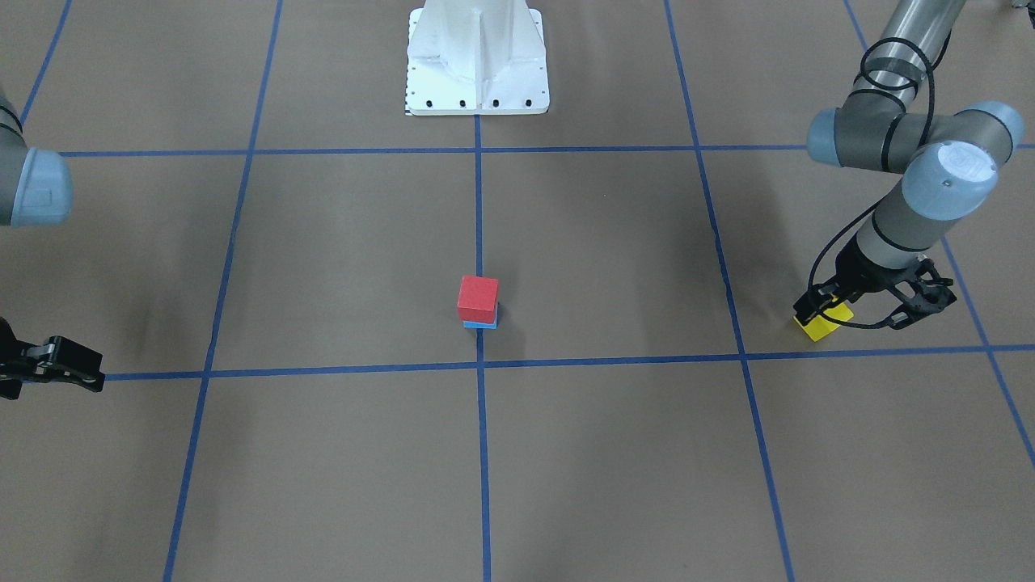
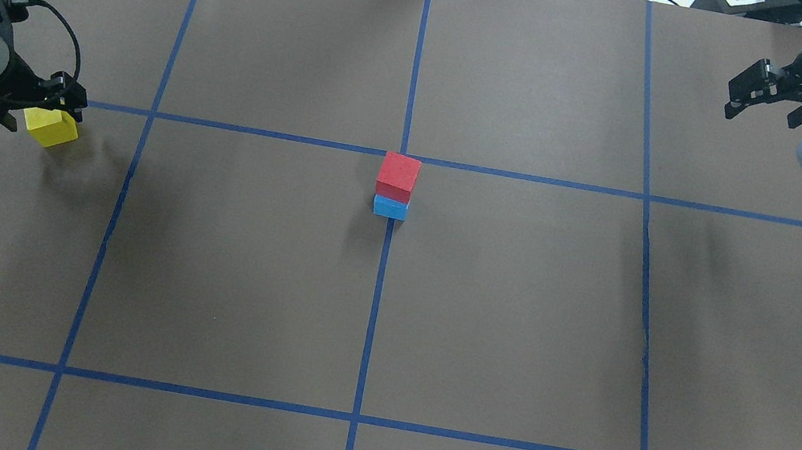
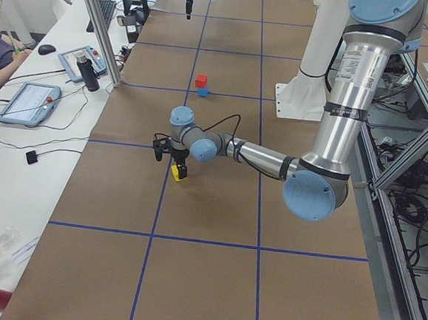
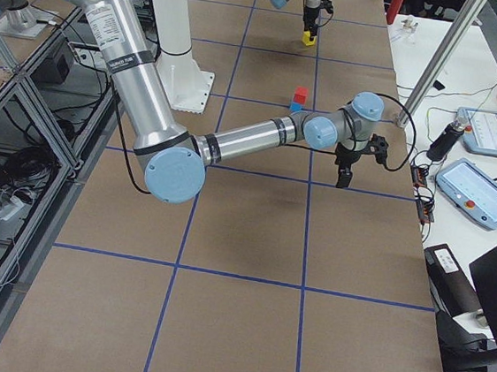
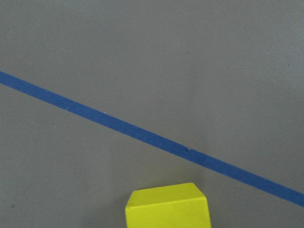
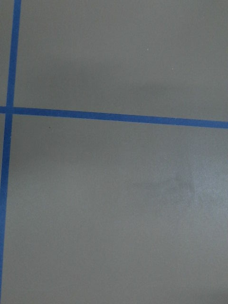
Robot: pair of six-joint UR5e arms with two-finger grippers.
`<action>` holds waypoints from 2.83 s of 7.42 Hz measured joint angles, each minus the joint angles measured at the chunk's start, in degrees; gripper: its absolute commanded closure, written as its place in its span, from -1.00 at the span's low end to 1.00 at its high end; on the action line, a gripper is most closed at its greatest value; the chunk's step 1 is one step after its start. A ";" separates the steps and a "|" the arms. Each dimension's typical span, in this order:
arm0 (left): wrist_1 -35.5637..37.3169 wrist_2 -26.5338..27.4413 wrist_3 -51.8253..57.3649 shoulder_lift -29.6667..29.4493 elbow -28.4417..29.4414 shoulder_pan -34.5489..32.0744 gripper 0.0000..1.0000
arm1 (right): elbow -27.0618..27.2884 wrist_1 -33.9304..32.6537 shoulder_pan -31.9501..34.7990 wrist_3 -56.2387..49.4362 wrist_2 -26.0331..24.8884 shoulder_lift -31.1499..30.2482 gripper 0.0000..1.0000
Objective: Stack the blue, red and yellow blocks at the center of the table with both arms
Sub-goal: 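Lower the left gripper onto the yellow cube and grasp it, then carry the yellow cube with the left gripper above the red cube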
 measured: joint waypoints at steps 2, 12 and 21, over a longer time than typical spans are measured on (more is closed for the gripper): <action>-0.05 0.32 0.08 -0.14 0.50 0.57 -0.99 | 0.01 0.00 0.00 0.00 -0.03 -0.02 -0.99; 14.98 0.87 10.17 -2.73 -10.56 -2.32 1.00 | -0.25 0.02 0.00 -0.08 -0.01 -0.23 -0.99; 35.27 5.34 14.76 -46.81 2.91 15.76 1.00 | -0.26 0.09 1.18 -1.59 0.22 -1.43 -0.99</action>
